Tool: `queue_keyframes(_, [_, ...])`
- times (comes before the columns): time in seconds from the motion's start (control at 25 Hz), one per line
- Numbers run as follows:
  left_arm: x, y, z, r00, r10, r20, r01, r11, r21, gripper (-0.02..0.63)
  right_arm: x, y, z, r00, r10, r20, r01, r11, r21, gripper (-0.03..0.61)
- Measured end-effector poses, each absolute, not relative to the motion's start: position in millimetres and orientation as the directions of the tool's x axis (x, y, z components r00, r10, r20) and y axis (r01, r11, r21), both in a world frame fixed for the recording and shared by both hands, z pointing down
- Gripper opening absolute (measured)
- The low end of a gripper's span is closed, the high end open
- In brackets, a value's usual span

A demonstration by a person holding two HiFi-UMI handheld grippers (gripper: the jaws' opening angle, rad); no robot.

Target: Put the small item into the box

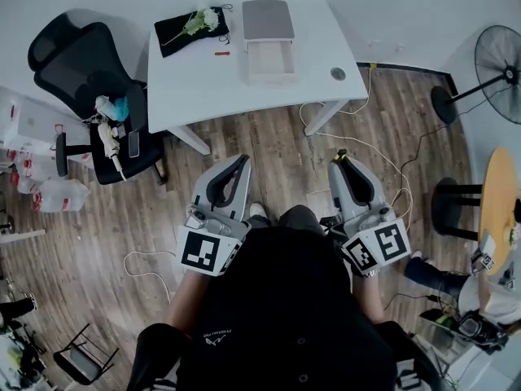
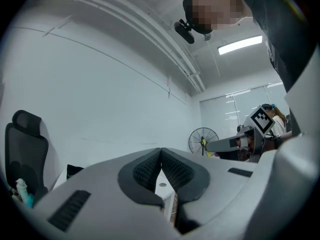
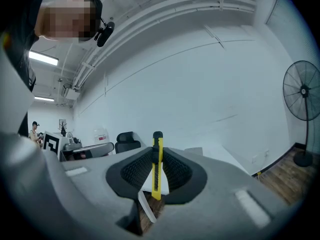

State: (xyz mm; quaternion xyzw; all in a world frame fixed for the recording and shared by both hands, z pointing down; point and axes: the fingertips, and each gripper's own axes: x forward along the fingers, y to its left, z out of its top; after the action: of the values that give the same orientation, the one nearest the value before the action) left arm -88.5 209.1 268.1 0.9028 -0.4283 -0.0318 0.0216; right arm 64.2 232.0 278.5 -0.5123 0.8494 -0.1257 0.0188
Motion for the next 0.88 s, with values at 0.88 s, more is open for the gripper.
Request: queue_keyframes(0.88, [-114,80,292,0.518,-0.854,0.035,-0.854,-0.515,0.078,0.005,40,69,298,-0.588,-0.797,0.135,-0.801,0.552,-0.233,0.066])
